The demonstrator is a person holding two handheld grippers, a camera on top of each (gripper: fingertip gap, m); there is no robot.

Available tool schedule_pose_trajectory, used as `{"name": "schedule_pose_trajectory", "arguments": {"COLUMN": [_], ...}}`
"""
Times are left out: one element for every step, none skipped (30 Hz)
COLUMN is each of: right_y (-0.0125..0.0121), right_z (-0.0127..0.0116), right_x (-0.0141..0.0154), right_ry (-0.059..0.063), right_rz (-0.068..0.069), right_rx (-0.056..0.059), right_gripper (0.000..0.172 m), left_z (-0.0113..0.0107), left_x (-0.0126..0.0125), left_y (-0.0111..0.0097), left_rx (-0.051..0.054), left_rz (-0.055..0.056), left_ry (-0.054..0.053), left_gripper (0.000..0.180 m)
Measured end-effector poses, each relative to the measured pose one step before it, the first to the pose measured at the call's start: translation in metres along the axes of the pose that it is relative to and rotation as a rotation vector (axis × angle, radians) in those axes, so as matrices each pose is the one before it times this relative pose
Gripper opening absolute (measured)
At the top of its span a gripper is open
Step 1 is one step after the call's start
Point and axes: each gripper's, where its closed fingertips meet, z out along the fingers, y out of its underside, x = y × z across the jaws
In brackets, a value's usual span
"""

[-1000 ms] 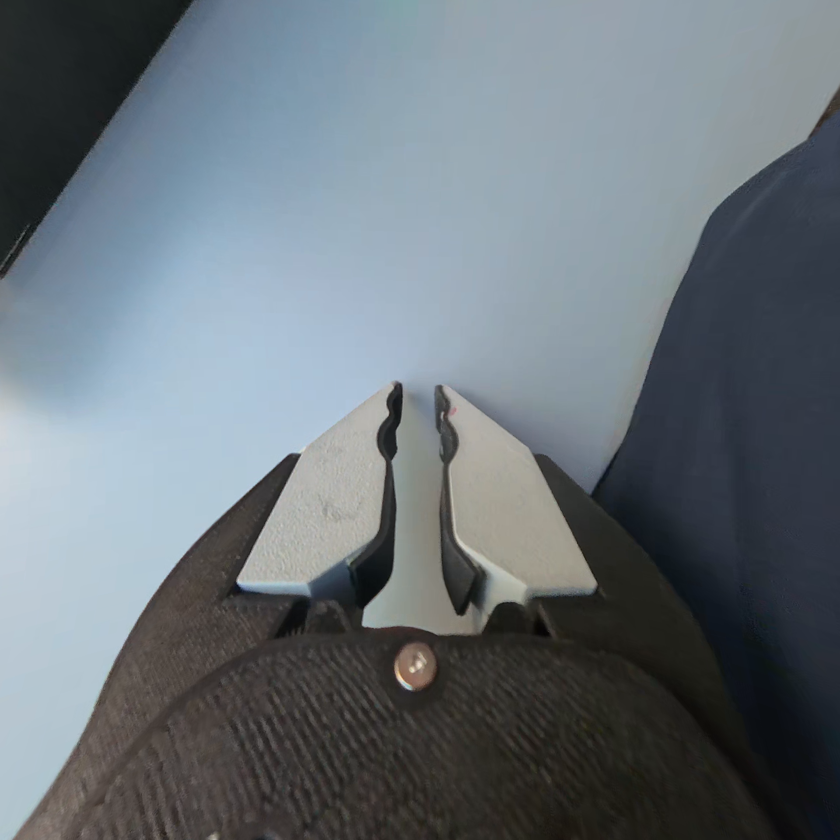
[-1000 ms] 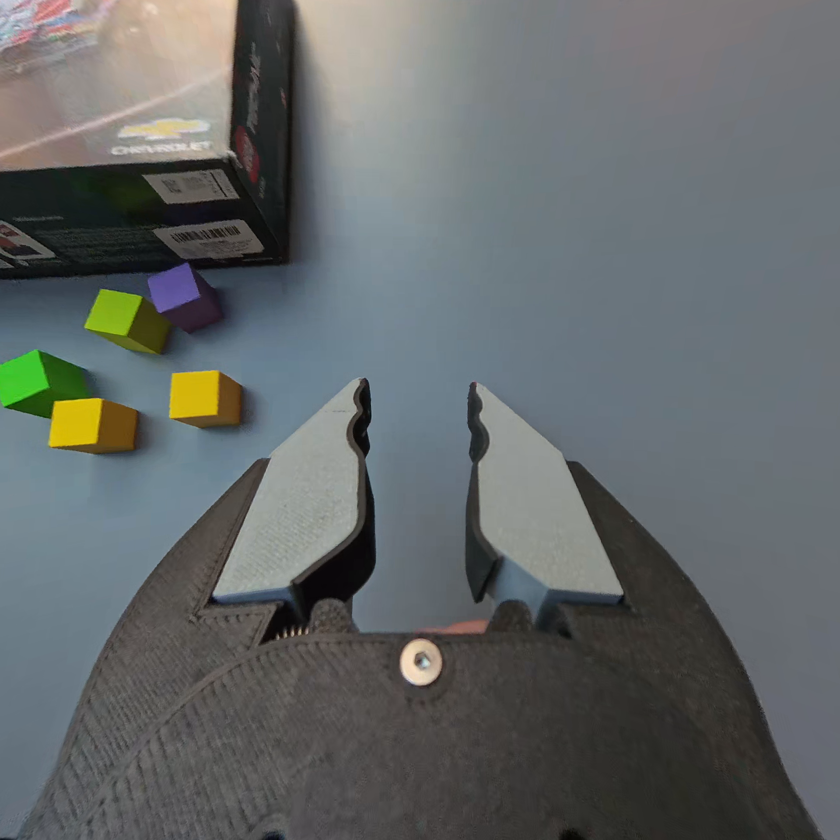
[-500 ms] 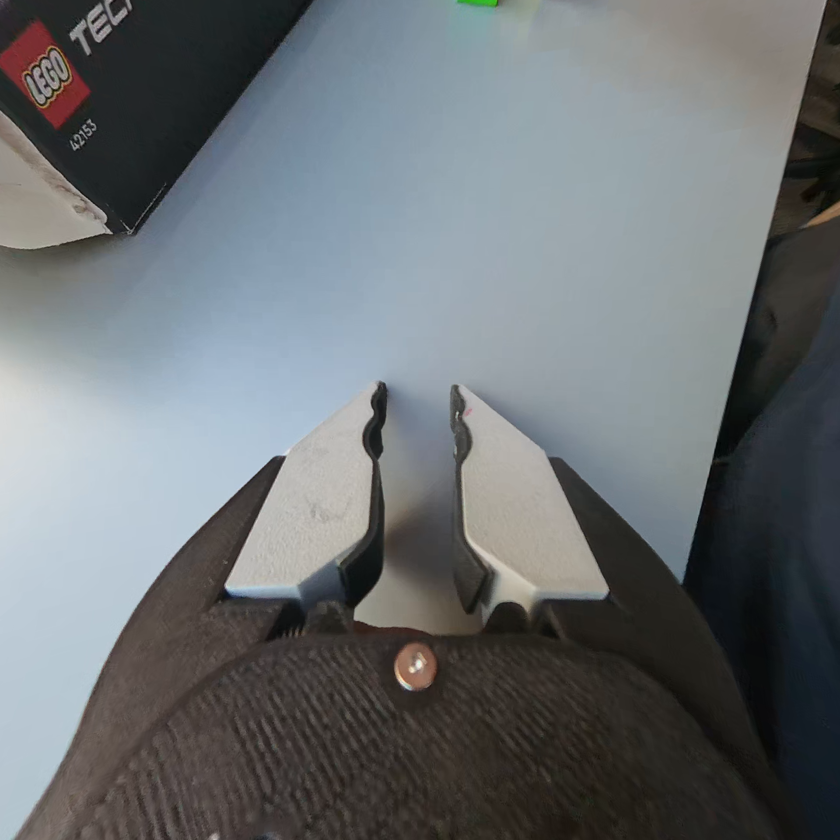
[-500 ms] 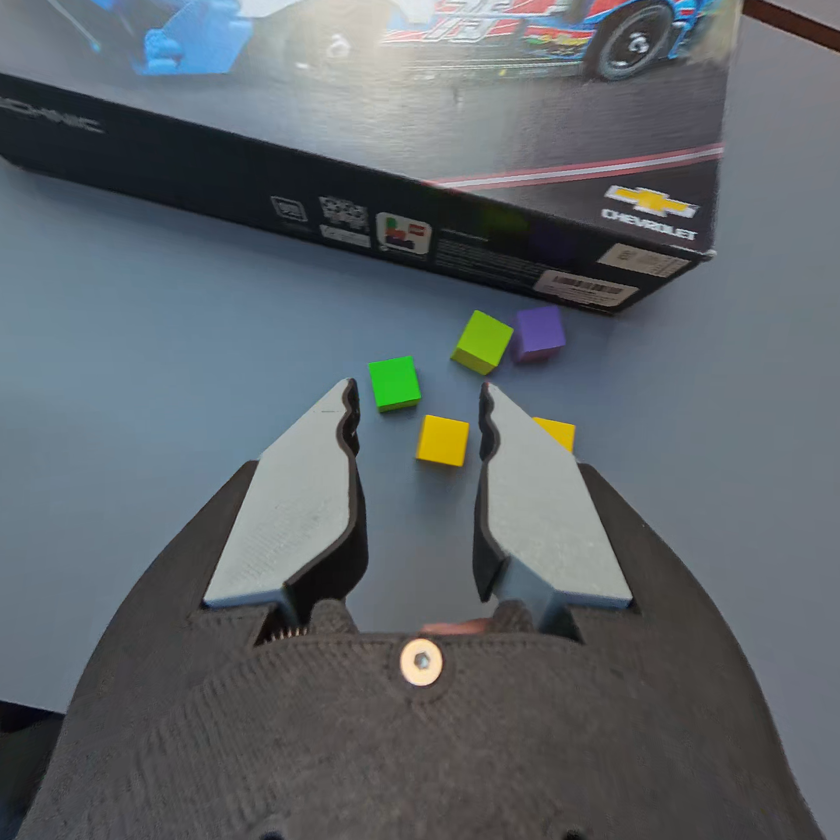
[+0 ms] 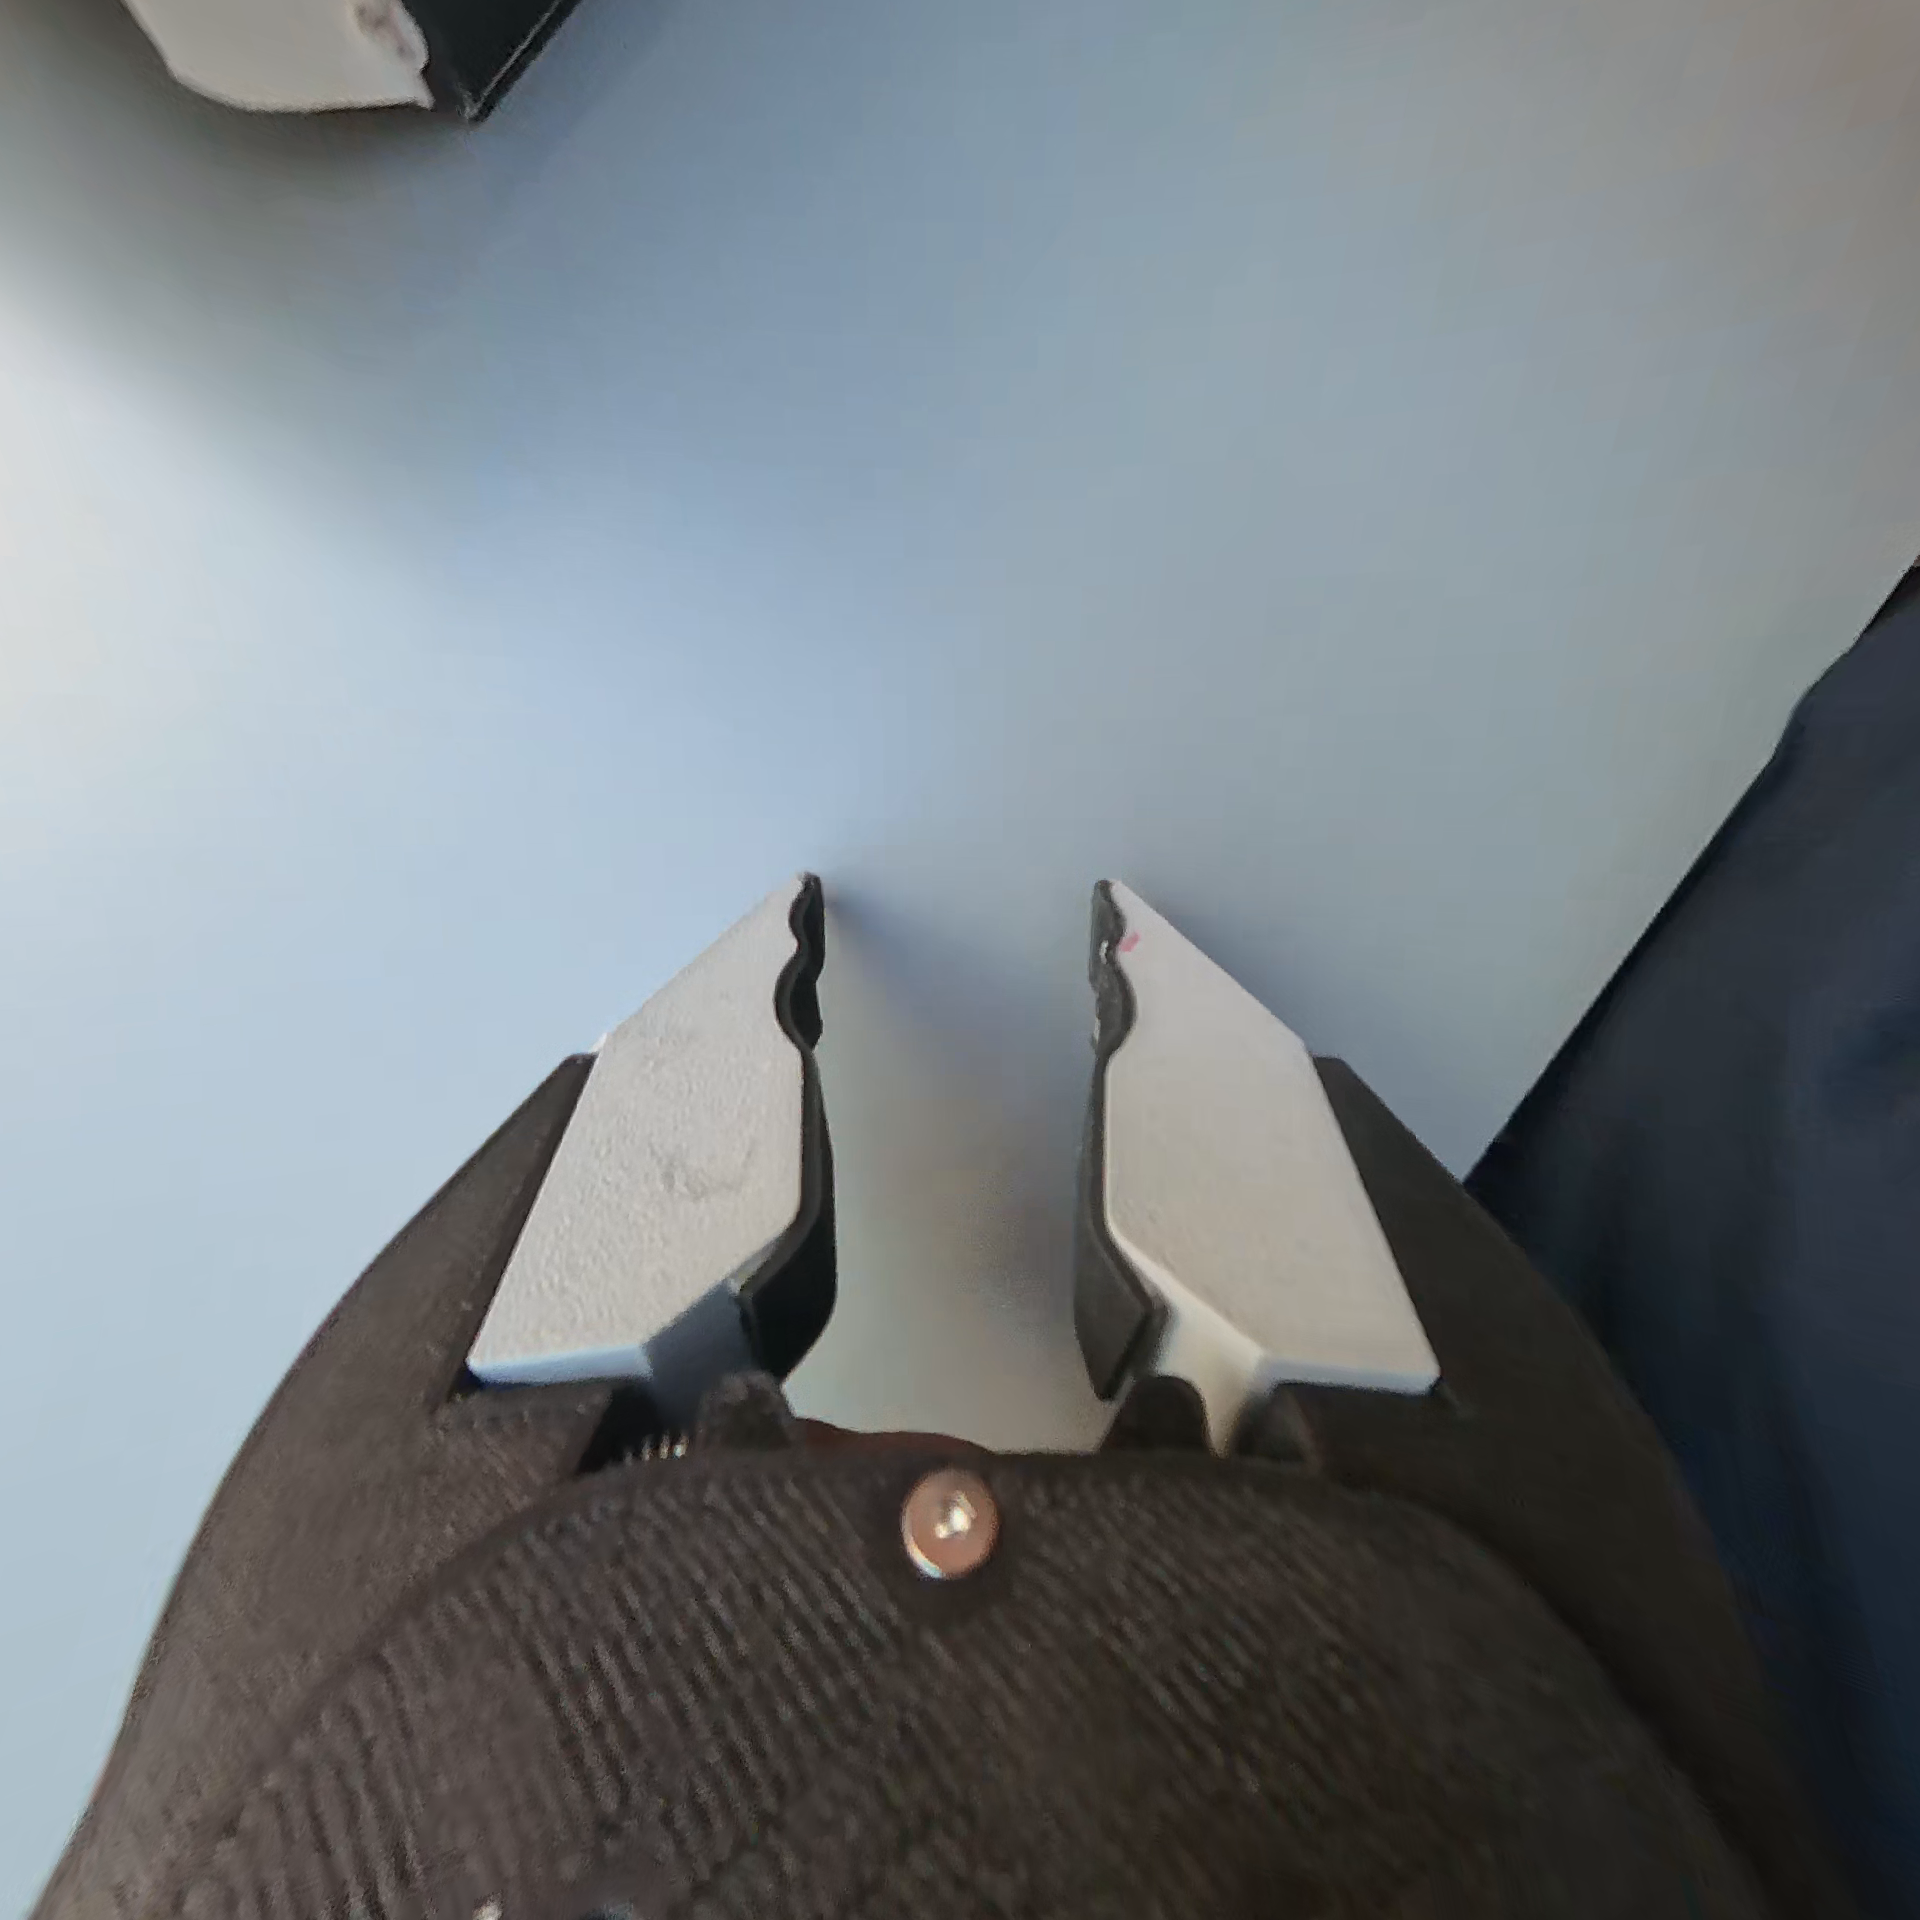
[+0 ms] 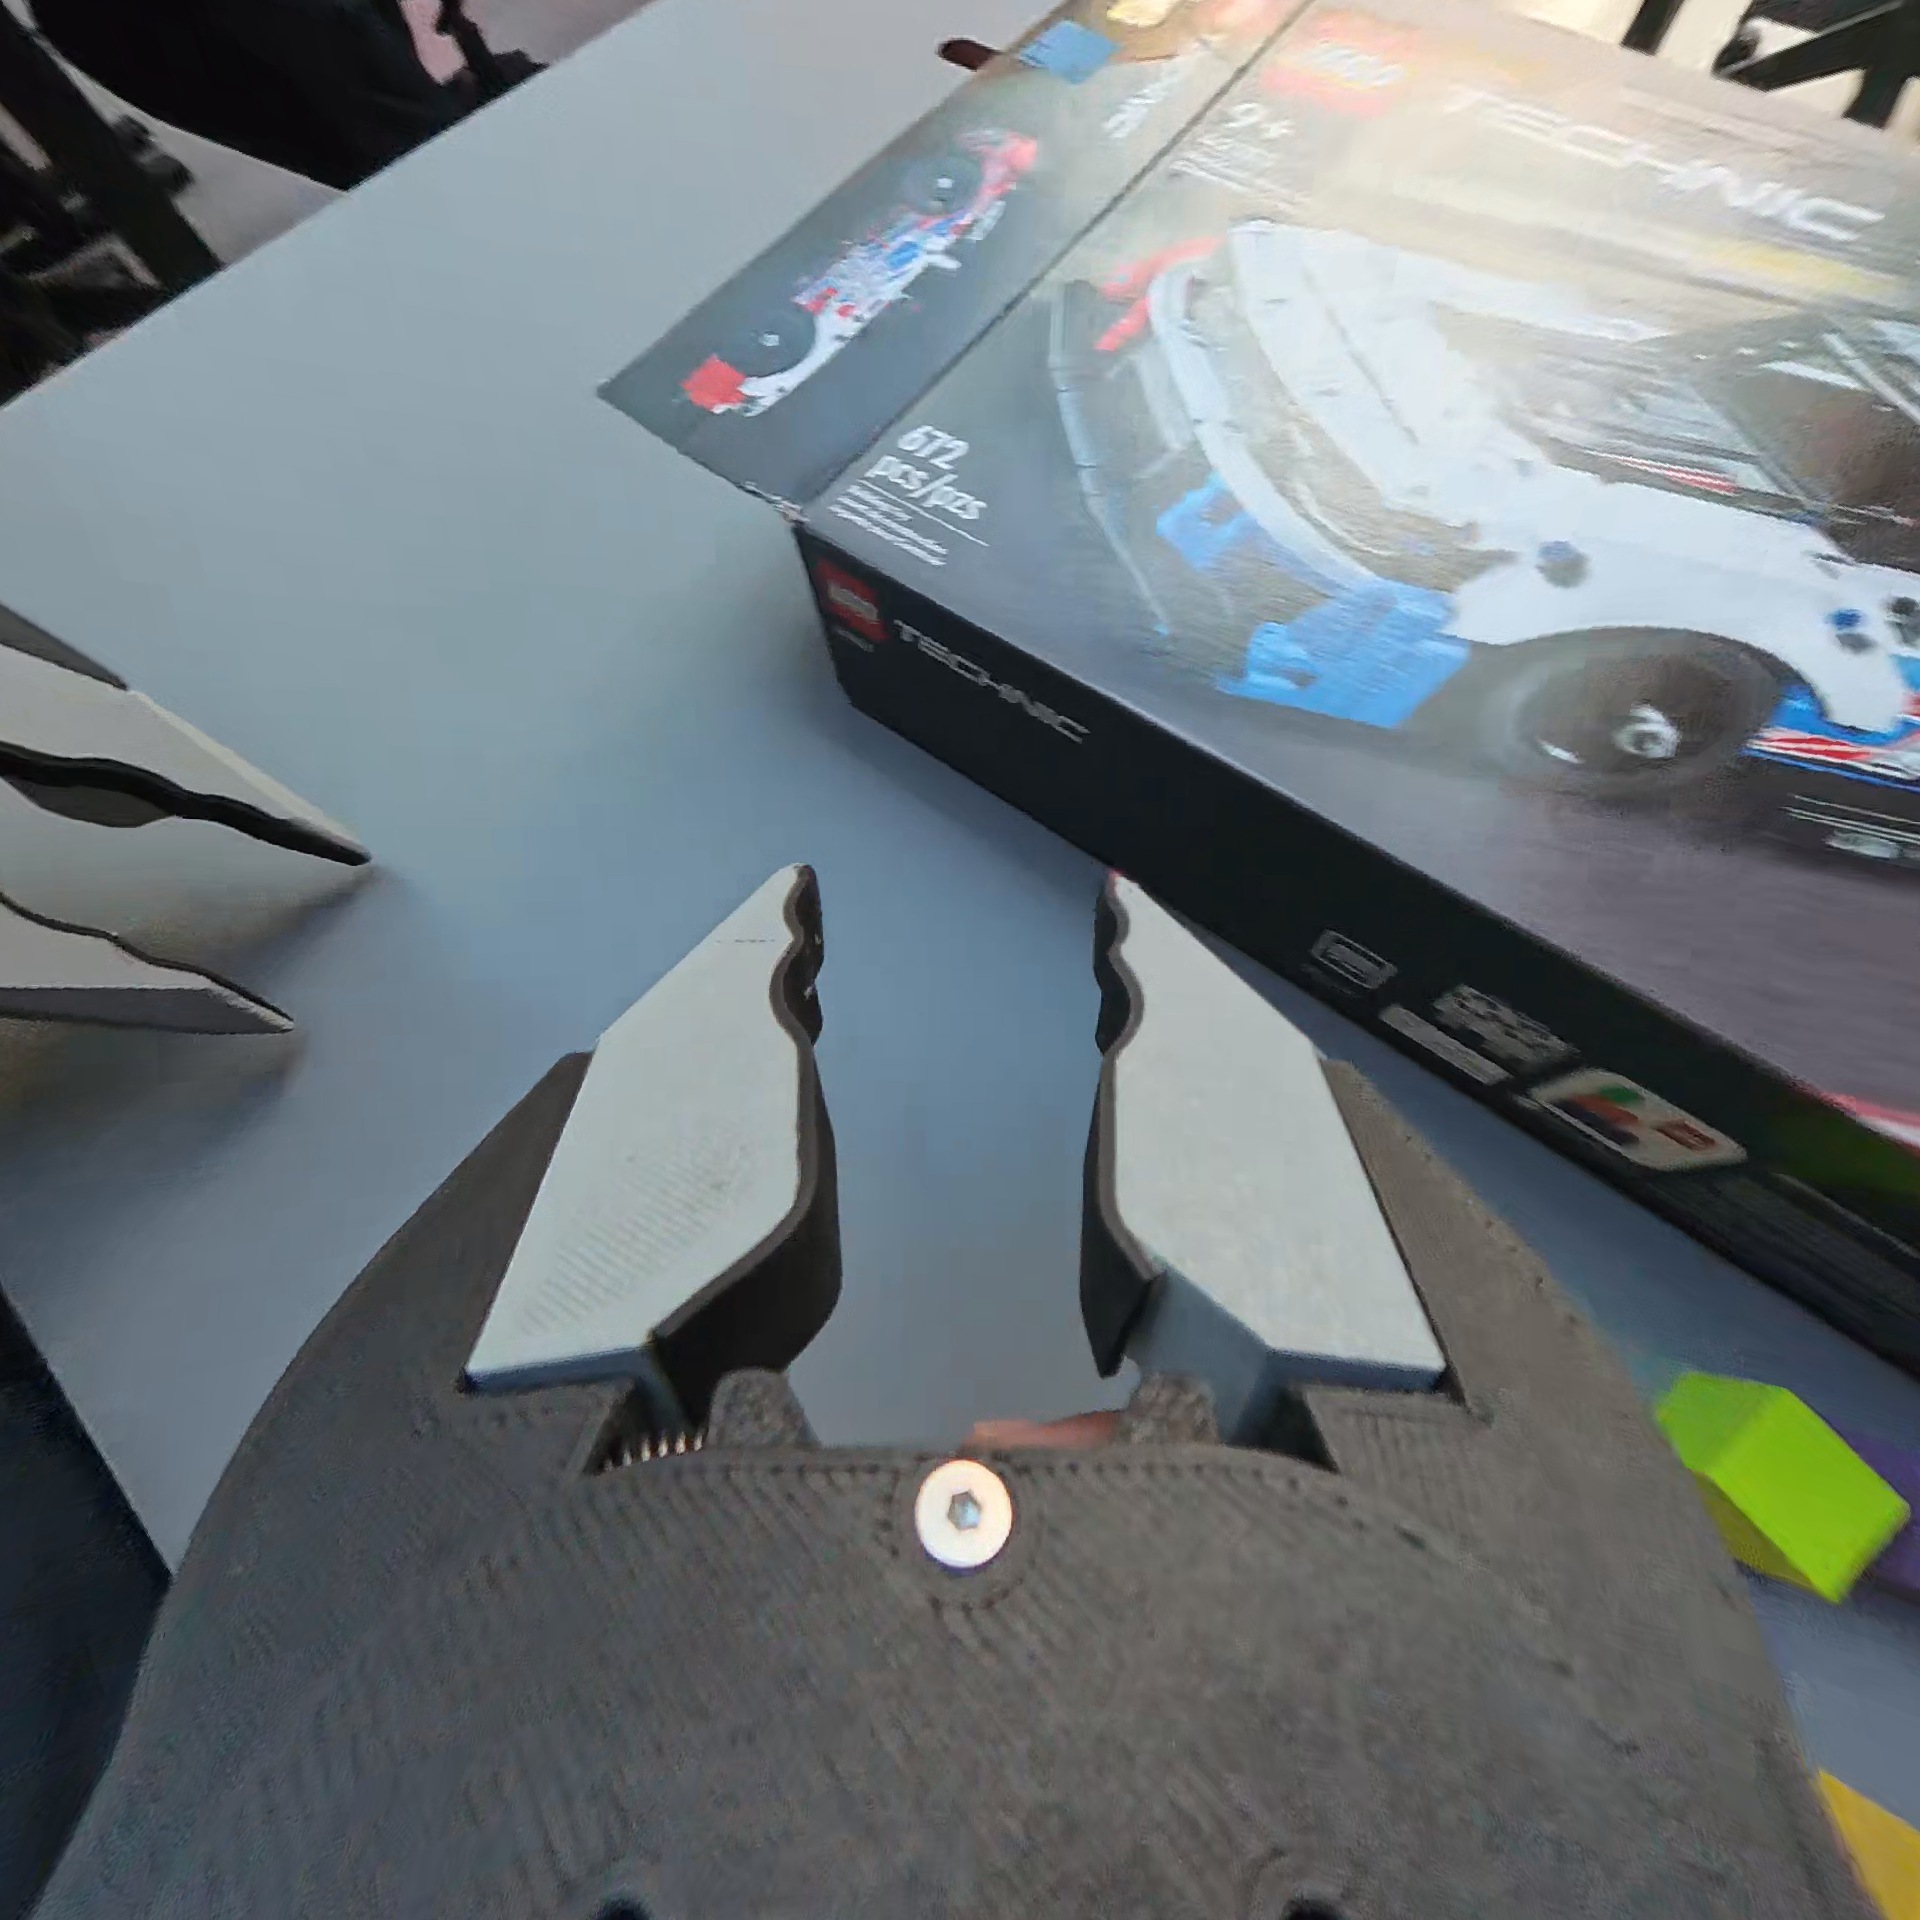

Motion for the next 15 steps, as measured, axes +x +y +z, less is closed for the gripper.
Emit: {"name": "schedule_pose_trajectory", "arguments": {"right_y": [-0.00058, 0.00014, 0.00132, 0.00114, -0.00077, -0.00258, -0.00307, -0.00245, -0.00163, -0.00097, -0.00108, -0.00201, -0.00371, -0.00499, -0.00542], "right_z": [0.00702, 0.00663, 0.00591, 0.00471, 0.00299, 0.00172, 0.00154, 0.00202, 0.00264, 0.00314, 0.00322, 0.00327, 0.00316, 0.00363, 0.00425], "right_x": [-0.01123, -0.01015, -0.00882, -0.00790, -0.00790, -0.00724, -0.00621, -0.00497, -0.00423, -0.00346, -0.00293, -0.00283, -0.00323, -0.00388, -0.00439], "right_ry": [-0.0387, -0.0332, -0.0267, -0.0236, -0.0267, -0.0252, -0.0201, -0.0165, -0.0145, -0.0124, -0.0091, -0.0055, -0.0040, -0.0030, -0.0011], "right_rz": [-0.0098, -0.0118, -0.0102, -0.0034, 0.0023, -0.0009, -0.0093, -0.0150, -0.0159, -0.0145, -0.0128, -0.0118, -0.0117, -0.0123, -0.0122], "right_rx": [0.0100, 0.0075, -0.0015, -0.0059, -0.0005, 0.0058, 0.0062, 0.0024, -0.0012, -0.0040, -0.0055, -0.0036, 0.0004, 0.0024, 0.0006], "right_gripper": [0.051, 0.050, 0.050, 0.050, 0.050, 0.050, 0.050, 0.050, 0.049, 0.049, 0.048, 0.046, 0.044, 0.044, 0.044], "left_z": [-0.00410, -0.00421, -0.00436, -0.00473, -0.00471, -0.00447, -0.00378, -0.00320, -0.00273, -0.00243, -0.00212, -0.00223, -0.00272, -0.00318, -0.00344], "left_x": [-0.00173, -0.00152, -0.00128, -0.00087, 0.00038, 0.00080, 0.00034, -0.00071, -0.00213, -0.00374, -0.00497, -0.00527, -0.00487, -0.00405, -0.00425], "left_y": [0.00308, 0.00386, 0.00492, 0.00549, 0.00561, 0.00571, 0.00612, 0.00642, 0.00685, 0.00755, 0.00831, 0.00859, 0.00717, 0.00535, 0.00441], "left_rx": [-0.0148, -0.0139, -0.0147, -0.0145, -0.0120, -0.0107, -0.0119, -0.0132, -0.0151, -0.0187, -0.0234, -0.0247, -0.0131, 0.0057, 0.0176], "left_rz": [-0.0228, -0.0176, -0.0139, -0.0160, -0.0180, -0.0142, -0.0057, 0.0029, 0.0066, 0.0033, -0.0056, -0.0134, -0.0188, -0.0203, -0.0182], "left_ry": [-0.0144, -0.0170, -0.0183, -0.0174, -0.0097, -0.0050, -0.0056, -0.0080, -0.0132, -0.0188, -0.0202, -0.0157, -0.0065, 0.0048, 0.0072], "left_gripper": [0.049, 0.049, 0.050, 0.049, 0.049, 0.049, 0.049, 0.049, 0.049, 0.049, 0.049, 0.049, 0.050, 0.053, 0.054]}}
